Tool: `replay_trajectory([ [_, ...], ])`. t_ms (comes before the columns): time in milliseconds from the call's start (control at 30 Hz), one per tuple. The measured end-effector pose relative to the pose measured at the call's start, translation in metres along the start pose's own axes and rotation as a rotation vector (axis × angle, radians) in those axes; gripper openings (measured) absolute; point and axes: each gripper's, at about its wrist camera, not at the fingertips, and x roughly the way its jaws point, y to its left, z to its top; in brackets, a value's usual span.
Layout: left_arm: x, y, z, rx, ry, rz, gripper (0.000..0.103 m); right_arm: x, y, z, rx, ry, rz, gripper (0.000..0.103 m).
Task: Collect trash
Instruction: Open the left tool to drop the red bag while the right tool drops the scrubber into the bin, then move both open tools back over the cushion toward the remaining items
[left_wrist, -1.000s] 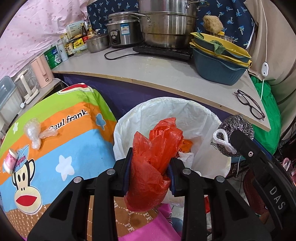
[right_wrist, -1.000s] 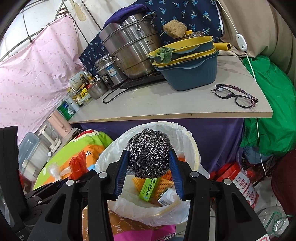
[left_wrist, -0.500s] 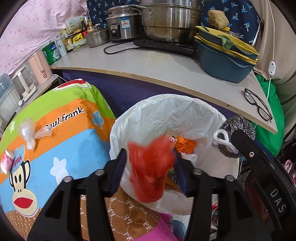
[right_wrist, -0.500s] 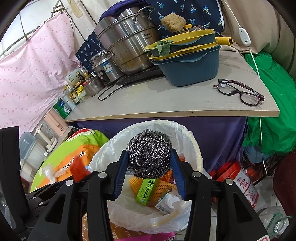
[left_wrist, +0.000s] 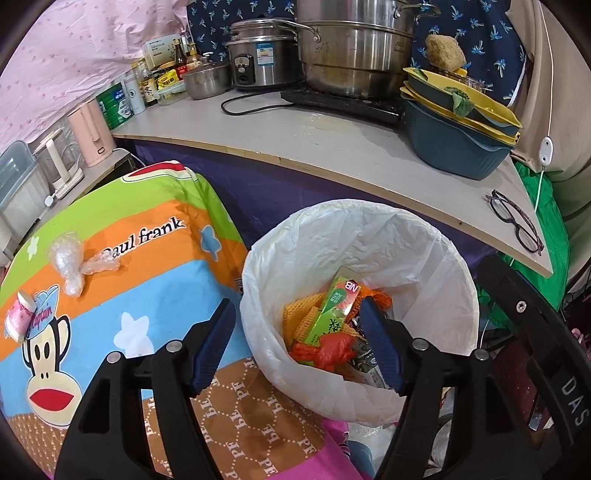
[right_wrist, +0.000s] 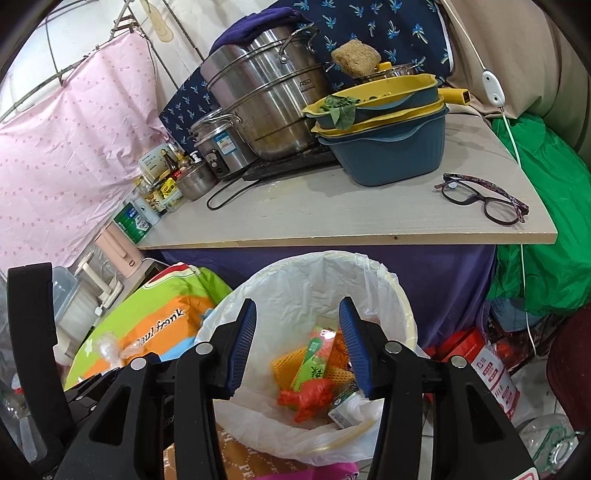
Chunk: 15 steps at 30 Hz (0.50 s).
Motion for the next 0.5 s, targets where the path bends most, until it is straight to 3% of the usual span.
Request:
replay_trajectory([
  [500, -0.041, 0.040, -0.002, -0.070, -0.063, 0.021, 0.069, -0.026, 0.048, -0.002, -0.059, -0.032, 0.060, 0.047],
])
